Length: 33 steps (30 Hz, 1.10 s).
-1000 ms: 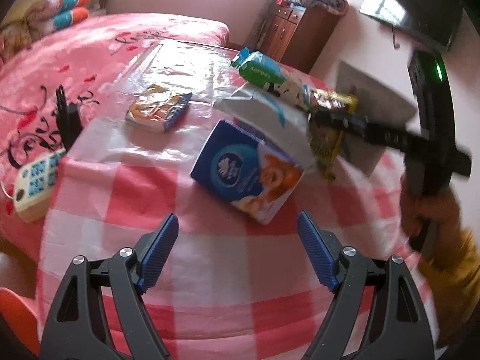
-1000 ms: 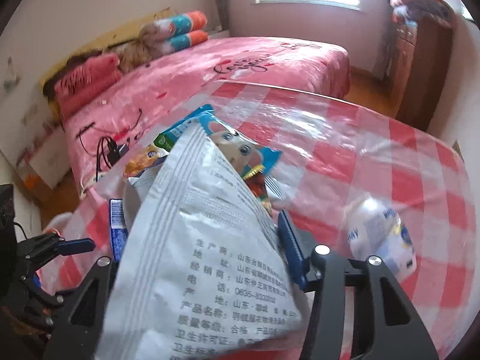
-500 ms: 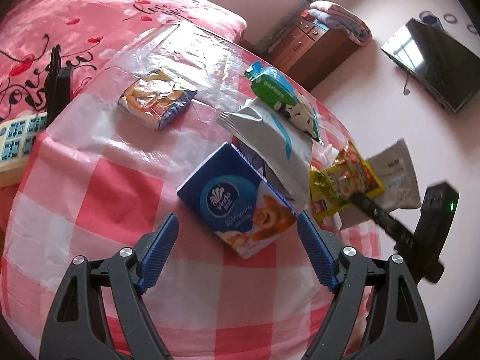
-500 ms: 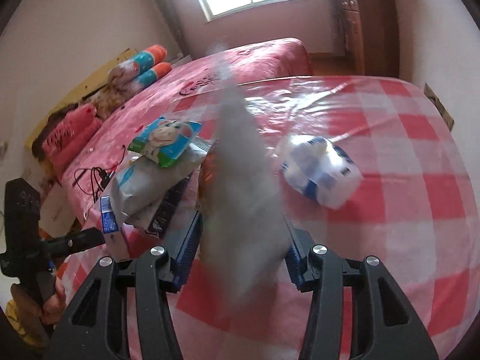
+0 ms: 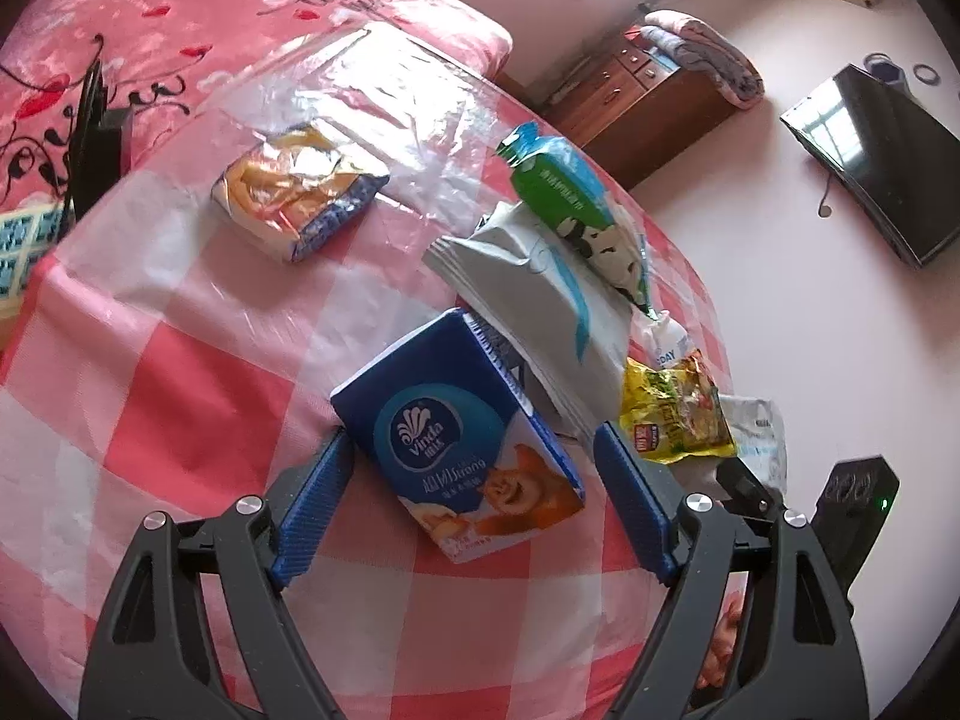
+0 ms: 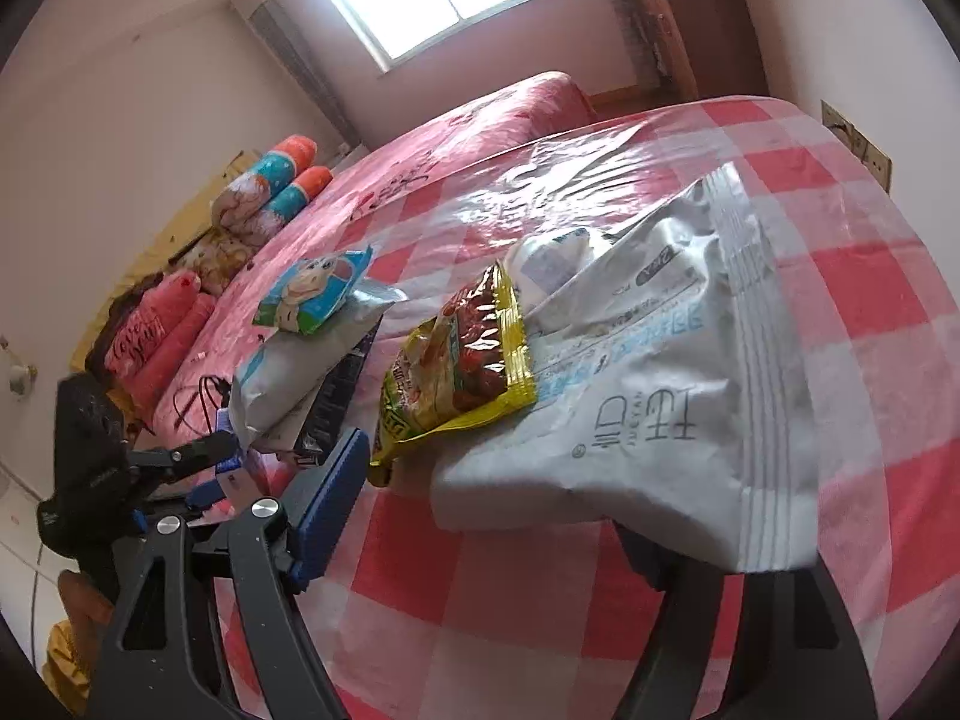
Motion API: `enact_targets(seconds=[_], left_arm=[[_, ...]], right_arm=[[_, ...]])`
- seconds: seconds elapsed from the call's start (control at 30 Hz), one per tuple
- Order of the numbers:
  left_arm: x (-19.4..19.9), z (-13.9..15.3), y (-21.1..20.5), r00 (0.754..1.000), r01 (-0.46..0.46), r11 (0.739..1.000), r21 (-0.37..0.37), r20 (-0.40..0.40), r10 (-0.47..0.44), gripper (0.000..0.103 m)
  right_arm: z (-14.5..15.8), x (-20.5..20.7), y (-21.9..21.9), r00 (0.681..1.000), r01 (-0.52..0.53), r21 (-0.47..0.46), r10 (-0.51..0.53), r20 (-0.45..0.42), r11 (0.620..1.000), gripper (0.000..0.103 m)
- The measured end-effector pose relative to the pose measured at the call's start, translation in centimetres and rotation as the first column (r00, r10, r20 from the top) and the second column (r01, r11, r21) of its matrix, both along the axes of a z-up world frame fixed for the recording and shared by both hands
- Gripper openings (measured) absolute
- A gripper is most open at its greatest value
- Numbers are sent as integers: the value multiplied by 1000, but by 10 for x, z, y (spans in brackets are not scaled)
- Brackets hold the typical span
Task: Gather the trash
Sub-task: 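Grasp the grey plastic bag with the right tool while the left tool grasps the blue Vinda tissue box, then carry the grey bag and tissue box toward the orange bucket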
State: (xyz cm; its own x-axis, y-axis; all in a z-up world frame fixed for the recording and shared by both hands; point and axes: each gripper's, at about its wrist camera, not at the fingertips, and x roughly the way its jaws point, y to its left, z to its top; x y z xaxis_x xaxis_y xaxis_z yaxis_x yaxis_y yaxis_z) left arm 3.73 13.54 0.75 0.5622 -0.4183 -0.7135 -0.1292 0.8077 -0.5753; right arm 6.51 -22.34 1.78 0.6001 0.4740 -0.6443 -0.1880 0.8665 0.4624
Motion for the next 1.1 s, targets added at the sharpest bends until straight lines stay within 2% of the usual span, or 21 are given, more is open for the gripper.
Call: enact_targets(seconds=[0.17, 0.27, 0.33, 0.5, 0.57, 0.83, 1.1], left_arm=[[1, 0, -3, 1000, -31, 999, 16, 3, 31, 81], [0, 1, -7, 999, -36, 998, 42, 10, 36, 77], [-1, 0, -7, 999, -43, 999, 25, 14, 42, 73], [-5, 0, -7, 998, -48, 999, 9, 30, 48, 64], [-6, 2, -8, 998, -49, 999, 18, 33, 48, 63], [-17, 2, -10, 999, -25, 999, 33, 29, 24, 61], [-34, 17, -10, 997, 6, 999, 41, 74, -9, 61]], right_arm=[[0, -2, -21, 996, 88, 75, -90, 19, 993, 75], [-1, 3, -31, 992, 122, 126, -125, 22, 985, 75], [-1, 4, -35, 990, 136, 154, -141, 25, 979, 75], [1, 5, -41, 986, 152, 195, -163, 38, 969, 39], [1, 3, -44, 984, 159, 205, -172, 43, 966, 31], [8, -9, -49, 983, 156, 227, -175, 65, 961, 24], [23, -32, -50, 978, 159, 199, -182, 106, 967, 20]])
